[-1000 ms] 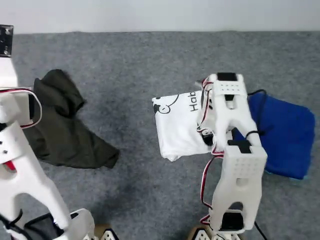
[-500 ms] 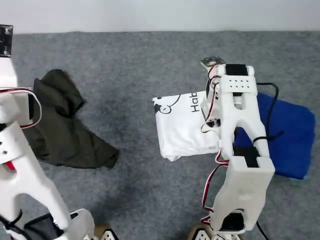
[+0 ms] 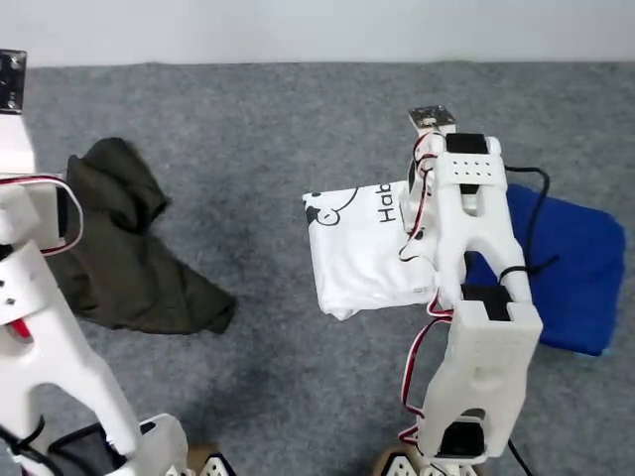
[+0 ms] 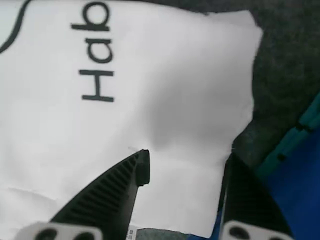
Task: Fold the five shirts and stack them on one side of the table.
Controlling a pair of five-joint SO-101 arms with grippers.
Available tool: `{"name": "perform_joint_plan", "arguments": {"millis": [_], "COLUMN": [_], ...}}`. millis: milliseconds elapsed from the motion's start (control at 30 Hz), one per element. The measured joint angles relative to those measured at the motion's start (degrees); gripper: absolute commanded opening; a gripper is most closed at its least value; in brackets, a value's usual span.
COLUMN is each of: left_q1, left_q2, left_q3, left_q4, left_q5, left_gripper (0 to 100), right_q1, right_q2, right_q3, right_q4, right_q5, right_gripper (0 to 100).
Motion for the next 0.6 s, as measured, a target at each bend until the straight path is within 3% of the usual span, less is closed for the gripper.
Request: {"name": "perform_joint_plan", "arguments": {"millis": [300,367,467,600], "left_q1": [0.0,0.0,0.0,0.0], "left_q2": [0.0,0.0,0.0,0.0], "left_q3": [3.7,3.7,3.7,3.7], "left_q4": [0.0,0.0,0.0,0.0], "left_q5": [0.0,0.0,0.0,0.0], "left_gripper": [0,0,0,0], "right_q1": [1.3,1.1,0.3,0.2], "right_q2": [5.9,7.3,7.8,7.9], "right_q3": [0.0,0.0,-1.5,-3.4], "right_q4": [-2.6,-3.1,-2.8,-2.8], "right_q5": [0.0,0.0,0.0,3.9], "right_gripper": [24.0,17.8,0.9,0.9]}}
